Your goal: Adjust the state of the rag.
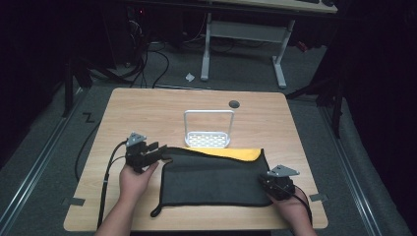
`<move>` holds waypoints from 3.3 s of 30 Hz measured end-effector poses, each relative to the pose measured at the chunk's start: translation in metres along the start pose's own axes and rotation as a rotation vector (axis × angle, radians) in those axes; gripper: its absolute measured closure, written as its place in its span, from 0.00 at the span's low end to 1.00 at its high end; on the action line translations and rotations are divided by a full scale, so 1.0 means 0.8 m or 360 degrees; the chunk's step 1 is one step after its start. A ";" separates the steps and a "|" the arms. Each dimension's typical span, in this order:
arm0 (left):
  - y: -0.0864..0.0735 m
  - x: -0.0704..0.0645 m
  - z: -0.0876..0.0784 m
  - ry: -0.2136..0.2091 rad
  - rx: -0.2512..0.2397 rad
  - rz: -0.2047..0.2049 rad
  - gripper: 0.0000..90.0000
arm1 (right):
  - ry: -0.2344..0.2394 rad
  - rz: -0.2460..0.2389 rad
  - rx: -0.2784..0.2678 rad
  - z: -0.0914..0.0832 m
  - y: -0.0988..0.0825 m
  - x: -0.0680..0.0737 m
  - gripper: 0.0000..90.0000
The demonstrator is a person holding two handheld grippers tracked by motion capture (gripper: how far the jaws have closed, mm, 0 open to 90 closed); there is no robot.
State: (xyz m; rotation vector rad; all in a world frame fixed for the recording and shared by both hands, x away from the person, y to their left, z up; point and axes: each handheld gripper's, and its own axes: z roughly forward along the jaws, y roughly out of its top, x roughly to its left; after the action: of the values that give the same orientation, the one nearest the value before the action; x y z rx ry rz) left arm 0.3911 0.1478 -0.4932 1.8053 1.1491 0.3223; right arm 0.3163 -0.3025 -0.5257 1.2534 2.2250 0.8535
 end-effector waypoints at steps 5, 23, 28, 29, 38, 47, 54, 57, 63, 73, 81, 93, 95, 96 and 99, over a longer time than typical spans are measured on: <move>-0.049 -0.032 0.003 -0.0092 0.0219 0.0126 0.90 | -0.0013 -0.0007 -0.0011 -0.001 0.002 0.002 0.93; -0.106 -0.057 -0.054 -0.0128 0.0379 0.0260 0.92 | 0.0069 -0.0108 0.0012 -0.021 -0.015 0.048 0.94; -0.101 -0.057 -0.049 -0.0120 0.0361 0.0260 0.87 | 0.0062 -0.0135 -0.0033 -0.028 -0.012 0.058 0.95; -0.097 -0.057 -0.044 -0.0120 0.0346 0.0262 0.84 | 0.0051 -0.0132 -0.0032 -0.025 -0.008 0.056 0.97; -0.092 -0.057 -0.027 -0.0134 0.0317 0.0301 0.72 | -0.0036 -0.0199 -0.0004 0.013 0.025 0.045 0.99; -0.099 -0.056 -0.032 -0.0143 0.0280 0.0345 0.69 | 0.0036 -0.0091 -0.0080 0.015 0.037 0.034 0.82; -0.100 -0.055 -0.032 -0.0147 0.0277 0.0344 0.69 | 0.0060 -0.0084 -0.0034 0.015 0.017 0.035 0.89; -0.100 -0.056 -0.032 -0.0139 0.0271 0.0350 0.68 | 0.0018 -0.0103 -0.0022 0.016 0.022 0.034 0.96; -0.101 -0.055 -0.032 -0.0157 0.0259 0.0331 0.67 | -0.0104 -0.0102 -0.0126 0.015 0.054 0.013 0.94; -0.104 -0.057 -0.036 -0.0166 0.0268 0.0341 0.66 | -0.0245 0.0002 -0.0121 0.048 0.105 -0.039 0.73; -0.104 -0.058 -0.035 -0.0175 0.0263 0.0348 0.65 | -0.0227 -0.0037 -0.0177 0.014 0.105 -0.020 0.66; -0.104 -0.059 -0.034 -0.0165 0.0257 0.0349 0.63 | -0.0074 0.0021 -0.0096 0.014 0.046 0.037 0.67; -0.104 -0.060 -0.033 -0.0159 0.0258 0.0357 0.64 | -0.0035 0.0001 -0.0044 0.016 0.038 0.042 0.71; -0.103 -0.061 -0.031 -0.0156 0.0255 0.0362 0.64 | -0.0023 -0.0013 -0.0006 0.018 0.034 0.043 0.73; -0.099 -0.065 -0.024 -0.0173 0.0262 0.0349 0.64 | -0.0008 -0.0005 0.0034 0.019 0.026 0.036 0.82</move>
State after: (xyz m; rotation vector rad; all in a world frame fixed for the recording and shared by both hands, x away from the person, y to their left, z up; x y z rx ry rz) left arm 0.3064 0.1263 -0.5350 2.0737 0.9256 0.2588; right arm 0.3241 -0.2647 -0.5239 1.2597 2.2369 0.8266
